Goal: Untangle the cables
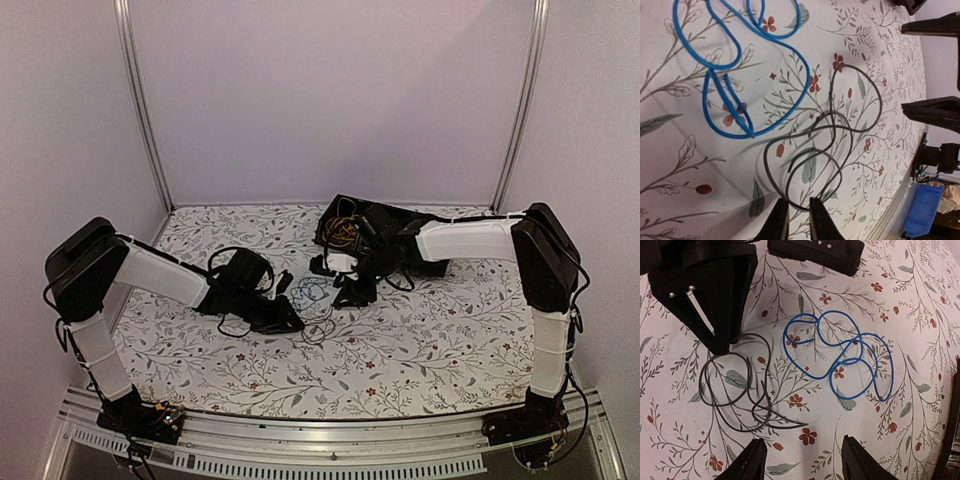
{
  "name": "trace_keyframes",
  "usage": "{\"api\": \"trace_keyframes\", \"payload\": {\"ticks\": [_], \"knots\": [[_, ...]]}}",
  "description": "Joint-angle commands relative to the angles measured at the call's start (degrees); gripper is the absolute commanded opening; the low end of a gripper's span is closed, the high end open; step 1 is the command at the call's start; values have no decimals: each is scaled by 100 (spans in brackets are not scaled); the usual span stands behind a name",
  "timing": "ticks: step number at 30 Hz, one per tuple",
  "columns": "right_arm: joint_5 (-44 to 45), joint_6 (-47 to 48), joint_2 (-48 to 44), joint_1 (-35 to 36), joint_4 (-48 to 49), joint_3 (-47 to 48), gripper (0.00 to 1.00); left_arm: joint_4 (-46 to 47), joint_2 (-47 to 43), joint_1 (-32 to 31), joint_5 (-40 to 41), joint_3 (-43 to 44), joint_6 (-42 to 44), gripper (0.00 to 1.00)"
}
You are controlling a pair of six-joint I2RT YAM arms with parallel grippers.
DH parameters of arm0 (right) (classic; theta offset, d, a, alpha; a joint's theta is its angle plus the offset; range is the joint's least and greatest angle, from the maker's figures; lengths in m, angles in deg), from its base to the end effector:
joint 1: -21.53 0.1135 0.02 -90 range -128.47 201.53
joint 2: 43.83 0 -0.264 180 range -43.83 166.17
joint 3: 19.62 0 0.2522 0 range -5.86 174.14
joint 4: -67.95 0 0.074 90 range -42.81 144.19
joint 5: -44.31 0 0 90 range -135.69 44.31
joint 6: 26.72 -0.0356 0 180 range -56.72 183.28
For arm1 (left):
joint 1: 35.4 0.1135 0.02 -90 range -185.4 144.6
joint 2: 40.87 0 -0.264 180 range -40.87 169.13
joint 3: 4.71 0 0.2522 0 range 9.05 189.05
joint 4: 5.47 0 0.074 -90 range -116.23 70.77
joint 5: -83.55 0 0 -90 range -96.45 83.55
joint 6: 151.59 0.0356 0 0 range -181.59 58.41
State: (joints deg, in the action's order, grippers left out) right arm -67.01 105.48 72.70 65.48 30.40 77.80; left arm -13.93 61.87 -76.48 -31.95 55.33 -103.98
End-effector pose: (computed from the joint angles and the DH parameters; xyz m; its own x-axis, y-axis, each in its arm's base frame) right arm 0.3043 0.3113 0.1776 0.0854 -0.7869 -0.6112 -0.9895 0.0046 -0.1442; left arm 0.2388 -0.2285 0.1173 -0.9707 0.0389 -0.2371 0.1925 0.7165 -0.6705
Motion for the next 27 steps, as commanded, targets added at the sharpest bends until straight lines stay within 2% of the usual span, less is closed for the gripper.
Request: {"api": "trace_keyframes", "payload": {"ticks": [1,5,10,21,24,27], "knots": [[-59,-71,-251,18,123,-147,56,227,166,43,68,346,65,13],[-230,-3,-540,18,153,-301,59,283,66,26,19,478,327,0],[-194,115,-494,-12,194,-346,62,281,-438,-24,-94,395,814,0],[-842,-575,-400,-141,288,27,67,181,-1403,-50,-493,315,1240,0],[-818,-677,-356,-155,295,58,64,143,-1525,-58,-561,366,1251,0],[-974,-765,-412,-228,358,-8,54,38,-1566,-65,-507,422,1271,0]]}}
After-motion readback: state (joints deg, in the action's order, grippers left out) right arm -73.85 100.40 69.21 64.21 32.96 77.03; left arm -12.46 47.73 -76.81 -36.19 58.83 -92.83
